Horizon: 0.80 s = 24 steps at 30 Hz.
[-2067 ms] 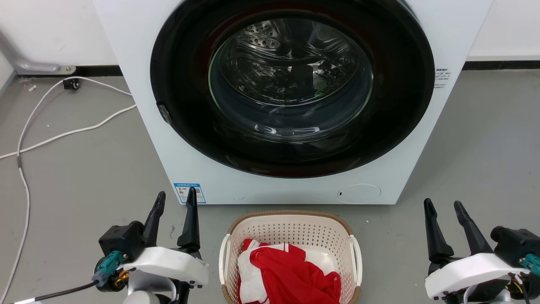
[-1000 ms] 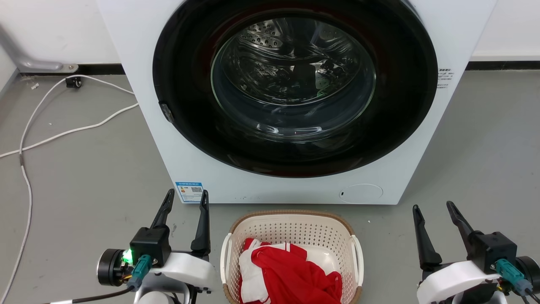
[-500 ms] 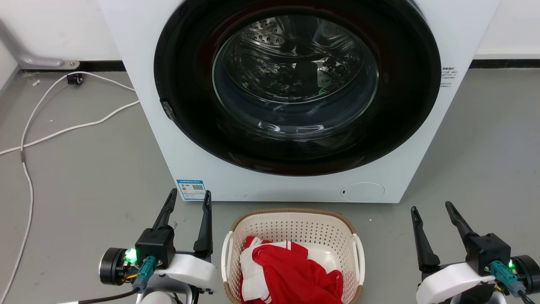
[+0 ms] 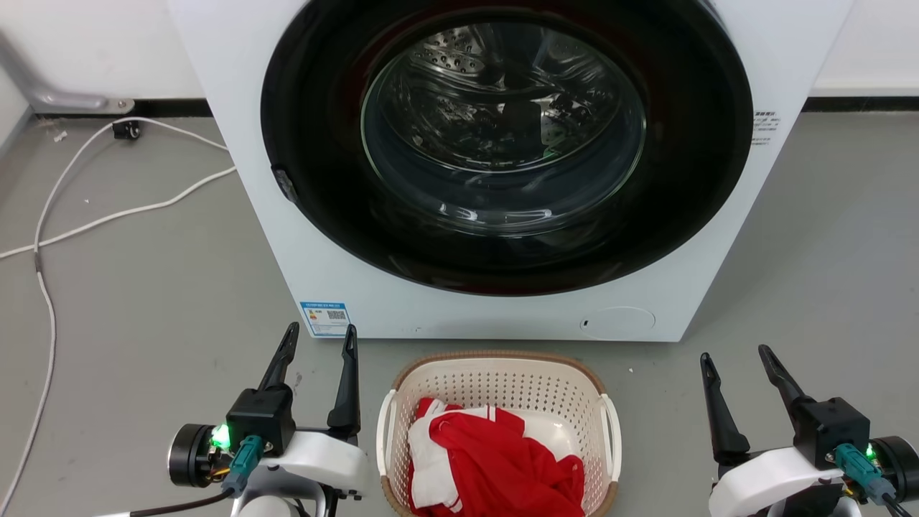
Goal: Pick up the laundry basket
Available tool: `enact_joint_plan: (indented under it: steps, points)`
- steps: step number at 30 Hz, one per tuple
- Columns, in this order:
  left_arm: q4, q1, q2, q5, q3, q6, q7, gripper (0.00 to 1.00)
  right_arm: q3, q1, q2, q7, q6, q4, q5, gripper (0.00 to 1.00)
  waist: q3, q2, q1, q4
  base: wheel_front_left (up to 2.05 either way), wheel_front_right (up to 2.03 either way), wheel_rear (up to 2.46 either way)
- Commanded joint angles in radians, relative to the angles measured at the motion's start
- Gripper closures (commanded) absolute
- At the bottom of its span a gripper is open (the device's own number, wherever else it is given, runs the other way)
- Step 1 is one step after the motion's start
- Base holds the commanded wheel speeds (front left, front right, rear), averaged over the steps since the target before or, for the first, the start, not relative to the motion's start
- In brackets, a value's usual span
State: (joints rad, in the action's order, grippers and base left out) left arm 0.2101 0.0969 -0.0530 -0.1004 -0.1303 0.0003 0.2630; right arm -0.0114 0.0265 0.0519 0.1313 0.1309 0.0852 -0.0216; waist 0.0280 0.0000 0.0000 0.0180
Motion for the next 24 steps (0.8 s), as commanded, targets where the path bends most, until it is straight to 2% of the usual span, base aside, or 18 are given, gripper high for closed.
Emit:
enact_joint_plan:
  steps: [1, 7, 12, 24]
  points:
    - [0.001, 0.011, 0.000, 0.000, 0.002, 0.003, 0.003, 0.00, -0.002, 0.002, -0.003, -0.003, 0.000, 0.002, 0.002, 0.00, 0.008, 0.0000, 0.0000, 0.000, 0.00, 0.00, 0.00]
    - [0.034, 0.038, 0.001, -0.012, 0.003, -0.008, 0.003, 0.00, -0.001, -0.028, -0.003, -0.013, 0.000, 0.029, 0.013, 0.00, 0.067, 0.0000, 0.0000, 0.004, 0.00, 0.00, 0.00]
    - [0.106, 0.083, 0.002, -0.040, 0.005, -0.020, 0.003, 0.00, 0.009, -0.075, -0.003, -0.031, 0.000, 0.072, 0.025, 0.00, 0.164, 0.0000, 0.0000, 0.001, 0.00, 0.00, 0.00]
    - [0.447, 0.285, -0.007, -0.112, 0.012, -0.065, -0.014, 0.00, 0.052, -0.265, -0.002, -0.077, 0.000, 0.313, 0.079, 0.00, 0.409, 0.0000, 0.0000, -0.022, 0.00, 0.00, 0.00]
